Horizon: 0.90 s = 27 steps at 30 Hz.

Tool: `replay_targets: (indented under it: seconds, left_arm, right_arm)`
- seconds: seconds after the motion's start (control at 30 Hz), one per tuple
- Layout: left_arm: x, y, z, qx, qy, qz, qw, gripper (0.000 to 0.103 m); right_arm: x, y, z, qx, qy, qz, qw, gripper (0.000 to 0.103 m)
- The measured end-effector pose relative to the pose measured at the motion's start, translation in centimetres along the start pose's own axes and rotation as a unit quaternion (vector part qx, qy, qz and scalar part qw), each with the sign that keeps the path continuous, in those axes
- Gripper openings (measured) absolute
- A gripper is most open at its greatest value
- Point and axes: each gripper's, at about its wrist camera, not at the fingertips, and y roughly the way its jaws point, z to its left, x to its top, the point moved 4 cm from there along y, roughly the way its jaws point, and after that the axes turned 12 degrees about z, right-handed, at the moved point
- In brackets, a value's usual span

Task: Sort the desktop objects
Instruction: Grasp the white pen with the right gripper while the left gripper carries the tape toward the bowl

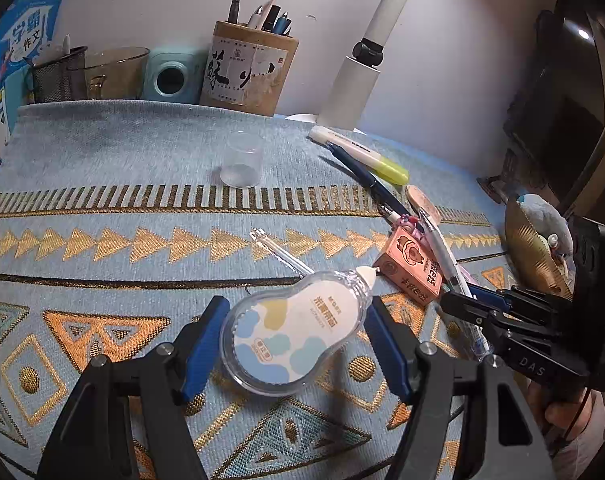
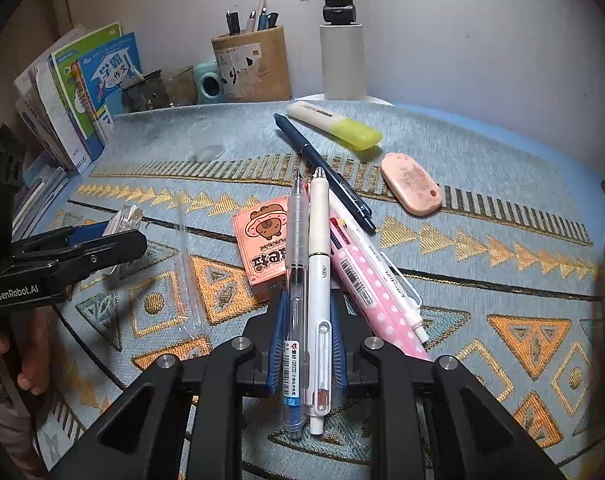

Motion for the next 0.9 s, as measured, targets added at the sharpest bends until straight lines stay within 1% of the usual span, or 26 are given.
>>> replay_targets:
  seconds: [0.13,0.17,0.2,0.3,0.37,0.47,0.6,0.77,0.8,0.83,0.9]
  left_arm:
    - [0.0,-0.1,-0.1,0.002,0.001,-0.002,1.0,0.066]
    - [0.0,-0.1,-0.1,0.001,0.001,-0.003,1.0,0.066]
    - [0.1,-0.2,-0.1,0.0,0.001,-0.004,1.0,0.066]
    - [0.0,-0.2,-0.3,0.003,0.005,-0.005,1.0,0.066]
    - [0.1,-0.2,-0.7,0.004,0.011,-0.004,0.9999,0.066]
    - [0.0,-0.2,-1.3,0.008,0.022,-0.005,0.9997,0.066]
    - [0.0,-0.1,-1.3,0.009,0.023,-0.006,0.9997,0.066]
    - [0.0,-0.1,-1.0,0.006,0.016,-0.008,0.9998,0.066]
    - [0.0,-0.1,-1.0,0.008,0.017,-0.007,0.9998,0.066]
    - [0.0,0.0,-1.1,0.009,0.018,-0.007,0.9998,0.066]
    - [0.0,-0.1,-1.3,0.012,0.022,-0.009,0.9997,0.066]
  right_arm:
    - [-0.6,-1.7,-0.2,0.041,0.029,-0.01,0.999,0.021]
    - [-1.0,-2.4,-0.3,0.046,0.035,-0.016,0.998,0.018]
    - [-1.3,-3.0,-0.3,0.045,0.038,-0.022,0.998,0.01]
    - [-2.2,-4.6,-0.3,0.048,0.049,-0.034,0.997,0.011]
    - [-2.9,-4.7,-0.5,0.032,0.049,-0.028,0.998,0.011]
    - [-3.7,-3.8,-1.0,0.041,0.06,-0.012,0.997,0.011]
    - [-3.9,-1.9,-0.7,0.009,0.048,0.017,0.999,0.011]
    - [-3.1,-1.2,0.7,-0.063,0.002,0.004,0.998,0.012]
    - [-3.2,-1.2,0.9,-0.072,-0.001,0.004,0.997,0.012]
    - [-3.2,-1.2,0.9,-0.074,-0.002,0.005,0.997,0.012]
    - [-3.5,-1.5,0.7,-0.051,0.007,0.009,0.999,0.011]
